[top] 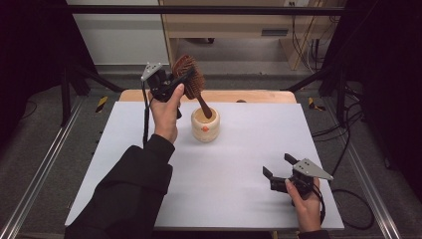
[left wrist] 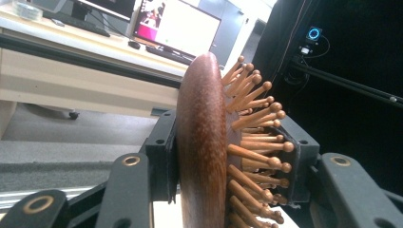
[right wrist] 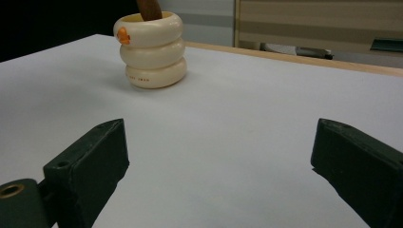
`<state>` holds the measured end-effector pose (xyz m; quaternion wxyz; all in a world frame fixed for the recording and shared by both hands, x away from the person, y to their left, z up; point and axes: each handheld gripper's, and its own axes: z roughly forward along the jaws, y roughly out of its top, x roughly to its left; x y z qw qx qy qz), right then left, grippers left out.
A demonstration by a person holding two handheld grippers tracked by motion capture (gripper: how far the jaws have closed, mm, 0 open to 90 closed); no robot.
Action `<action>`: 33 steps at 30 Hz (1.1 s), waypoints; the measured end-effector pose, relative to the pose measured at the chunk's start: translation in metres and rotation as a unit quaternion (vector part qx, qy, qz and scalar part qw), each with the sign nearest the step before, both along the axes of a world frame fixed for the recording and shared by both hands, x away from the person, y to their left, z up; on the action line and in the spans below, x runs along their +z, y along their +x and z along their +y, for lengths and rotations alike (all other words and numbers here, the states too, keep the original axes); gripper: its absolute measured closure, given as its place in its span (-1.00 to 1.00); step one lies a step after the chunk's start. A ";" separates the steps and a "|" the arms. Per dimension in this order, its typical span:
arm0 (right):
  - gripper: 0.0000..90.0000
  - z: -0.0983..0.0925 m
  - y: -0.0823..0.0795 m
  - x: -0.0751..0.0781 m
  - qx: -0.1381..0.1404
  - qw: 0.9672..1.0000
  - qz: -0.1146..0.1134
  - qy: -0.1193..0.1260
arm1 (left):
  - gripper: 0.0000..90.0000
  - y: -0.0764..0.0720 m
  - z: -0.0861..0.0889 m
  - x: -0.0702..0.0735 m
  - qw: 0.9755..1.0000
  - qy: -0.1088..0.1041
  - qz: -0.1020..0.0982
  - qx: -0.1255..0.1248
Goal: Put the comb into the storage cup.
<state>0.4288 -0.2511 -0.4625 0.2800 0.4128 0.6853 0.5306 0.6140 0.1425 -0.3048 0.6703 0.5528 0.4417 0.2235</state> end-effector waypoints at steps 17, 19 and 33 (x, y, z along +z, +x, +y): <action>-0.88 0.002 0.001 -0.002 0.007 1.000 0.004 -0.003 | 0.11 0.001 -0.004 -0.024 1.000 0.003 0.017 0.002; -0.88 0.002 0.002 -0.002 0.008 1.000 0.005 -0.004 | 0.11 0.002 -0.004 -0.026 1.000 0.002 0.018 0.002; -0.88 0.003 0.002 -0.003 0.011 1.000 0.005 -0.005 | 0.11 0.002 -0.012 -0.035 1.000 0.013 0.025 -0.006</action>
